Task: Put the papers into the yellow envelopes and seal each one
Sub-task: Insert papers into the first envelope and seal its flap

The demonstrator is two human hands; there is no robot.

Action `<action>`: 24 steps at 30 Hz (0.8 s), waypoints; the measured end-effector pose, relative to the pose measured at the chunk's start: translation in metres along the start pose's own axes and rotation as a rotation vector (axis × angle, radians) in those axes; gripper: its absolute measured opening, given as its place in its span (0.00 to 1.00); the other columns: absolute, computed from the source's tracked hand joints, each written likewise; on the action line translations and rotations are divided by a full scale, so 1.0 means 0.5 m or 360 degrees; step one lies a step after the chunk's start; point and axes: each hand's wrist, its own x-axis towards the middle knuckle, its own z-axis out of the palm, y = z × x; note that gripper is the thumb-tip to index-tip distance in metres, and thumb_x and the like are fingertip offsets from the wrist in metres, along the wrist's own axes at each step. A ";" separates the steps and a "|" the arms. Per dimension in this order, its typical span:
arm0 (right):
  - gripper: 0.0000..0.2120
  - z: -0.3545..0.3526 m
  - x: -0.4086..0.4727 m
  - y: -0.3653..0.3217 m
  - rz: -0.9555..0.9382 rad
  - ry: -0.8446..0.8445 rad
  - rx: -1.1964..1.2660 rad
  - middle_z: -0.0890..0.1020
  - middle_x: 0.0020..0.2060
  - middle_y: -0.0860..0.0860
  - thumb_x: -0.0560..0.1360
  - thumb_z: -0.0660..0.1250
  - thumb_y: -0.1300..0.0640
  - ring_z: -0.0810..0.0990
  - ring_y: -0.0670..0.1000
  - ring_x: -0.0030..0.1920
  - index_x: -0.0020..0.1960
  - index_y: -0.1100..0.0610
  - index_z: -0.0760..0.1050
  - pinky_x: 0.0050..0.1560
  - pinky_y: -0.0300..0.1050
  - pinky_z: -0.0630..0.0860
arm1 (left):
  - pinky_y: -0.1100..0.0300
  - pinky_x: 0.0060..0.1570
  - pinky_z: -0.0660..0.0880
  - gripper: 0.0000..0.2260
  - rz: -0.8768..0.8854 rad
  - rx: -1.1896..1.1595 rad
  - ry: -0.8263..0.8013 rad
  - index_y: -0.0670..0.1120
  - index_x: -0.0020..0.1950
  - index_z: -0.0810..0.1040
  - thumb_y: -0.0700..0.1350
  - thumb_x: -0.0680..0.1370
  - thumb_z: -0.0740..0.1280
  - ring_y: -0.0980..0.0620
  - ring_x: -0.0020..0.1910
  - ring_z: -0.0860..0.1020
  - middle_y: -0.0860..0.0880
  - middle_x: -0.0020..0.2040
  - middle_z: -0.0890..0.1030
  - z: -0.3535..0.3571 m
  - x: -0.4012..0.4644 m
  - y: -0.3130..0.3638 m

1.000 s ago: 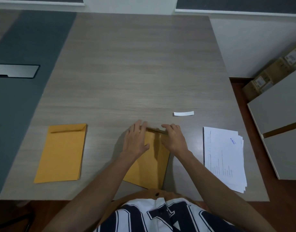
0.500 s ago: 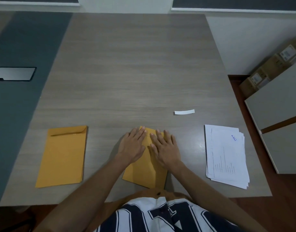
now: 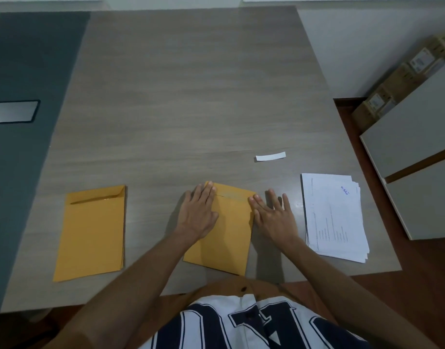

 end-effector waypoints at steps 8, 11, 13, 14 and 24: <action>0.33 0.001 0.016 0.003 -0.0122 -0.0204 -0.0102 0.60 0.76 0.45 0.77 0.30 0.44 0.53 0.60 0.78 0.78 0.47 0.54 0.74 0.64 0.52 | 0.47 0.77 0.48 0.30 0.0158 -0.0228 0.0159 0.44 0.80 0.51 0.57 0.81 0.49 0.47 0.79 0.47 0.47 0.81 0.49 -0.022 -0.003 0.091; 0.32 -0.002 0.015 0.003 -0.0088 -0.0164 -0.0116 0.64 0.75 0.45 0.78 0.31 0.44 0.55 0.60 0.77 0.78 0.47 0.56 0.73 0.65 0.56 | 0.48 0.76 0.46 0.29 0.0173 -0.0240 0.0112 0.48 0.81 0.47 0.57 0.82 0.47 0.52 0.79 0.45 0.51 0.81 0.45 0.001 -0.001 0.094; 0.32 0.004 0.014 0.007 -0.0080 -0.0197 -0.0099 0.62 0.76 0.44 0.77 0.31 0.44 0.53 0.59 0.78 0.78 0.46 0.54 0.74 0.65 0.54 | 0.47 0.76 0.47 0.28 0.0121 -0.0243 0.0112 0.50 0.81 0.47 0.57 0.82 0.45 0.54 0.79 0.46 0.54 0.81 0.46 0.008 0.004 0.080; 0.32 0.002 0.015 0.004 -0.0081 -0.0201 -0.0095 0.60 0.76 0.44 0.77 0.30 0.45 0.51 0.59 0.78 0.78 0.46 0.53 0.74 0.64 0.53 | 0.46 0.76 0.48 0.28 0.0085 -0.0228 0.0144 0.50 0.81 0.49 0.57 0.81 0.43 0.54 0.79 0.48 0.54 0.81 0.48 0.010 0.003 0.064; 0.34 -0.015 0.007 -0.004 -0.0090 -0.0227 -0.0012 0.53 0.79 0.44 0.75 0.25 0.44 0.42 0.58 0.79 0.79 0.47 0.44 0.75 0.64 0.45 | 0.44 0.76 0.43 0.29 -0.0115 -0.0102 -0.0010 0.51 0.80 0.40 0.59 0.82 0.43 0.49 0.80 0.43 0.54 0.80 0.43 0.016 -0.015 -0.029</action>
